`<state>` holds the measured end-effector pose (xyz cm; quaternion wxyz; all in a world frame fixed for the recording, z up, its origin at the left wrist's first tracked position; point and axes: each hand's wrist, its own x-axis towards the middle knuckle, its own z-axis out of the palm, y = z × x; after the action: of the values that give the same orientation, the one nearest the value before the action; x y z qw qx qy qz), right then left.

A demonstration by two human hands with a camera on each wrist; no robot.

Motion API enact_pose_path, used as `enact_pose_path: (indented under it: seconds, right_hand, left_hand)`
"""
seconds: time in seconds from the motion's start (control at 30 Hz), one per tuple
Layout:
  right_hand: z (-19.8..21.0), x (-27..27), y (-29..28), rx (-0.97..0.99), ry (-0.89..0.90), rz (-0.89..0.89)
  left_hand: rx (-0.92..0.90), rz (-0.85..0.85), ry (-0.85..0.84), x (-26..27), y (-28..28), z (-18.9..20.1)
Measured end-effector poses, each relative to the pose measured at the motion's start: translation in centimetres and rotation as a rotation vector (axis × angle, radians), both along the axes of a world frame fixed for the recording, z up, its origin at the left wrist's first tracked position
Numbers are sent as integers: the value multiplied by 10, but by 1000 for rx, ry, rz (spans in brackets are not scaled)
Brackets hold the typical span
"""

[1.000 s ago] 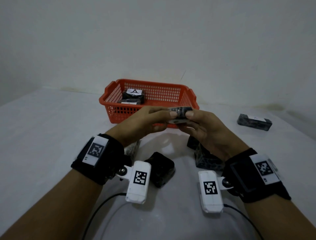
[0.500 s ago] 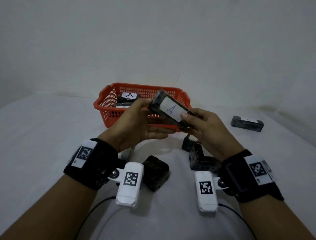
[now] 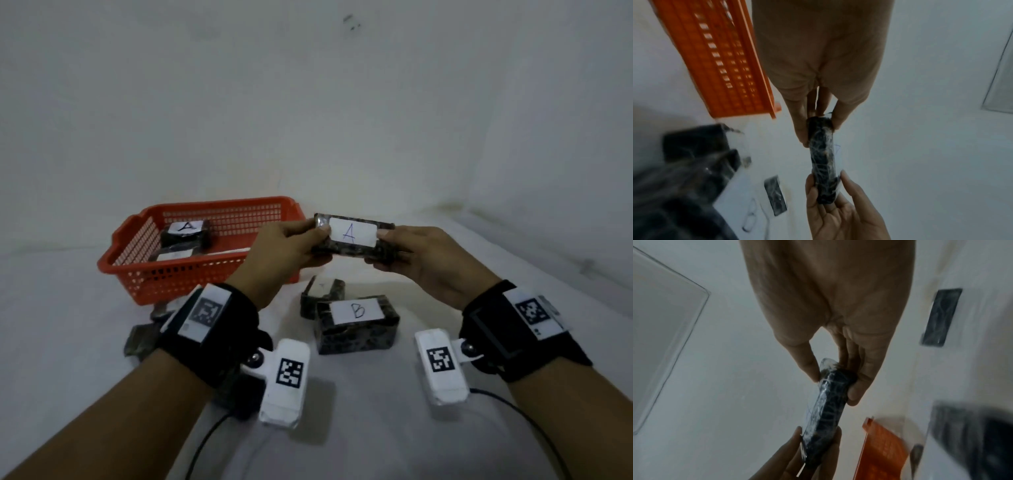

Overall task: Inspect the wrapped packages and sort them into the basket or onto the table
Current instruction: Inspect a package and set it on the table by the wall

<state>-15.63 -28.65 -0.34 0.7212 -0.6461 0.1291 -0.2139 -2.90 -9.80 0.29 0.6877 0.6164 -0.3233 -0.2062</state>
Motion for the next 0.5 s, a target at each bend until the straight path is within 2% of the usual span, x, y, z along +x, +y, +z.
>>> enact_pose_path:
  seconds: [0.33,0.5]
  right_hand:
    - [19,-63,-131,29,139,-250]
    - [10,-70,-190,127,211,-357]
  left_hand:
    - [57,-62,206,-37,-184,4]
    - [228,-94,94,-36,-258,-6]
